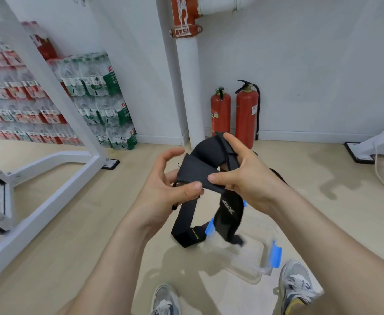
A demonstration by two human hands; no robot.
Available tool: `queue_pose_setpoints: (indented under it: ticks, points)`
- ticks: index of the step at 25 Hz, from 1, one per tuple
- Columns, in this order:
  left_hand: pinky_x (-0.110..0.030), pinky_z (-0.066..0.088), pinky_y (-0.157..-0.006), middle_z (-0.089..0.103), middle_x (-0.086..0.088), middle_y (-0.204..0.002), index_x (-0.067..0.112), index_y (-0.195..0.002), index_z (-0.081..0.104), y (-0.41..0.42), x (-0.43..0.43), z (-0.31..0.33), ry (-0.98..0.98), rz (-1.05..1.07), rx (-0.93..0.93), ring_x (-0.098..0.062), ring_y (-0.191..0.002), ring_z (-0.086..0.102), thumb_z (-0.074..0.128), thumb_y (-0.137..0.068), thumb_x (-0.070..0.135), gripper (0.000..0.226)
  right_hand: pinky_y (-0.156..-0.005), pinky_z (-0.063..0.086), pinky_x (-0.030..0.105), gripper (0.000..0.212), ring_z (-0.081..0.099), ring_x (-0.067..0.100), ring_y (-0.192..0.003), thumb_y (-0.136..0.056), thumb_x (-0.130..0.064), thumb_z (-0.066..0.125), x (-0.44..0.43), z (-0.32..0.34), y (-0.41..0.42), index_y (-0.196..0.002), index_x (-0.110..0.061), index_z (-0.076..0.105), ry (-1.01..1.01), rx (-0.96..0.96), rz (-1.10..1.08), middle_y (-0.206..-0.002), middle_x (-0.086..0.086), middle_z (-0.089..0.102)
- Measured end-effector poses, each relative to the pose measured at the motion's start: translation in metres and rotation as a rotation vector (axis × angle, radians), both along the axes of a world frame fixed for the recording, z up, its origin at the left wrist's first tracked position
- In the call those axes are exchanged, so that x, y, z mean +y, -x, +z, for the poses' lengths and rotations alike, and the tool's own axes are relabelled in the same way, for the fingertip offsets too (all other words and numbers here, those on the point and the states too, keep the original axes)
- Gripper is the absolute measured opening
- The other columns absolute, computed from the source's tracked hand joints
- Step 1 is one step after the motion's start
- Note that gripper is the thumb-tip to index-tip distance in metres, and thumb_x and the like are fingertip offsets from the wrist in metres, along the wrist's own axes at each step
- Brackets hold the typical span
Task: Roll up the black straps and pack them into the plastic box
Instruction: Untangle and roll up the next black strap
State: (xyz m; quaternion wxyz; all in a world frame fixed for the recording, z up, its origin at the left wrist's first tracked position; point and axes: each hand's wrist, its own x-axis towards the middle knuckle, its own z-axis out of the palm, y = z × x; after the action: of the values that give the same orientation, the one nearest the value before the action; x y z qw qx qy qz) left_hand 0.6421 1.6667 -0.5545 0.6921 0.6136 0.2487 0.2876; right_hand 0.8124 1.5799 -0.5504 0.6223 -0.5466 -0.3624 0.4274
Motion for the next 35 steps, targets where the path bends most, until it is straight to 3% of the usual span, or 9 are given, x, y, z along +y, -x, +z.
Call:
queue_pose_setpoints:
  ticks: [3,6,11,14,19,24,28,32,35]
  points:
    - [-0.029,0.058,-0.079,0.075,-0.014,-0.092,0.023,-0.091,0.076,0.005,-0.004,0.007,-0.141,-0.033,0.042,-0.024,-0.081,0.072,0.085,-0.06,-0.001,0.04,-0.073,0.06,0.032,0.098,0.074,0.022,-0.087,-0.076,0.021,0.067,-0.001,0.002,-0.002,-0.151,-0.029,0.03,-0.008,0.048,0.005,-0.097,-0.003,0.072]
    - [-0.021,0.057,-0.067,0.075,-0.014,-0.08,0.018,-0.074,0.079,0.001,-0.01,0.009,-0.139,0.074,0.037,-0.022,-0.074,0.074,0.078,-0.061,0.012,0.015,-0.08,0.059,0.034,0.102,0.072,0.025,-0.102,-0.075,0.023,0.066,0.0,0.001,0.0,-0.154,-0.028,0.028,-0.047,0.109,0.012,-0.12,0.003,0.067]
    - [-0.031,0.062,-0.072,0.073,-0.011,-0.075,0.014,-0.076,0.074,-0.006,-0.012,0.007,-0.174,0.23,0.028,-0.03,-0.075,0.073,0.078,-0.071,0.011,0.008,-0.079,0.058,0.027,0.097,0.072,0.014,-0.099,-0.079,0.019,0.066,0.001,-0.002,0.006,-0.154,-0.03,0.029,-0.074,0.043,-0.002,-0.115,-0.013,0.063]
    - [-0.029,0.061,-0.066,0.071,-0.005,-0.068,0.009,-0.08,0.06,-0.01,-0.015,0.009,-0.183,0.285,0.009,-0.024,-0.063,0.072,0.073,-0.08,-0.008,0.021,-0.073,0.057,0.025,0.09,0.072,0.017,-0.098,-0.081,0.017,0.066,0.001,-0.002,0.006,-0.152,-0.027,0.031,-0.093,0.082,-0.002,-0.122,0.001,0.065]
    - [-0.03,0.061,-0.066,0.07,-0.001,-0.067,0.01,-0.077,0.071,-0.011,-0.013,0.011,-0.249,0.27,0.018,-0.02,-0.062,0.071,0.072,-0.081,-0.009,0.019,-0.077,0.058,0.03,0.097,0.07,0.02,-0.106,-0.073,0.01,0.077,0.0,-0.003,0.003,-0.151,-0.027,0.034,-0.081,0.018,0.016,-0.131,0.005,0.063]
    - [-0.031,0.059,-0.078,0.072,-0.014,-0.088,0.022,-0.085,0.075,0.004,-0.005,0.015,-0.076,-0.052,0.057,-0.027,-0.083,0.074,0.084,-0.064,-0.004,0.035,-0.075,0.058,0.03,0.091,0.071,0.022,-0.103,-0.071,0.016,0.073,-0.002,-0.001,-0.003,-0.148,-0.022,0.04,-0.082,0.07,0.062,-0.12,0.006,0.07]
    - [-0.031,0.055,-0.091,0.074,-0.012,-0.105,0.027,-0.098,0.07,0.017,0.001,0.017,-0.136,-0.315,0.082,-0.03,-0.105,0.071,0.07,-0.068,-0.016,0.053,-0.078,0.06,0.03,0.074,0.071,0.023,-0.099,-0.065,0.008,0.071,-0.004,0.003,-0.007,-0.134,-0.015,0.055,-0.099,0.172,0.2,-0.112,0.009,0.074]
    - [-0.03,0.06,-0.074,0.075,-0.015,-0.083,0.019,-0.079,0.075,0.008,-0.004,0.016,-0.057,-0.119,-0.063,-0.027,-0.079,0.075,0.074,-0.066,-0.007,0.029,-0.08,0.06,0.031,0.069,0.07,0.027,-0.105,-0.066,0.006,0.069,-0.003,0.001,0.0,-0.132,-0.012,0.057,-0.103,0.268,0.212,-0.116,0.013,0.072]
    - [-0.034,0.06,-0.079,0.074,-0.013,-0.082,0.019,-0.073,0.077,0.003,-0.004,0.012,-0.088,-0.011,-0.096,-0.028,-0.081,0.072,0.076,-0.06,0.001,0.023,-0.08,0.061,0.032,0.071,0.07,0.029,-0.107,-0.067,0.01,0.068,-0.001,0.002,0.004,-0.133,-0.014,0.054,-0.142,0.288,0.159,-0.118,0.014,0.071]
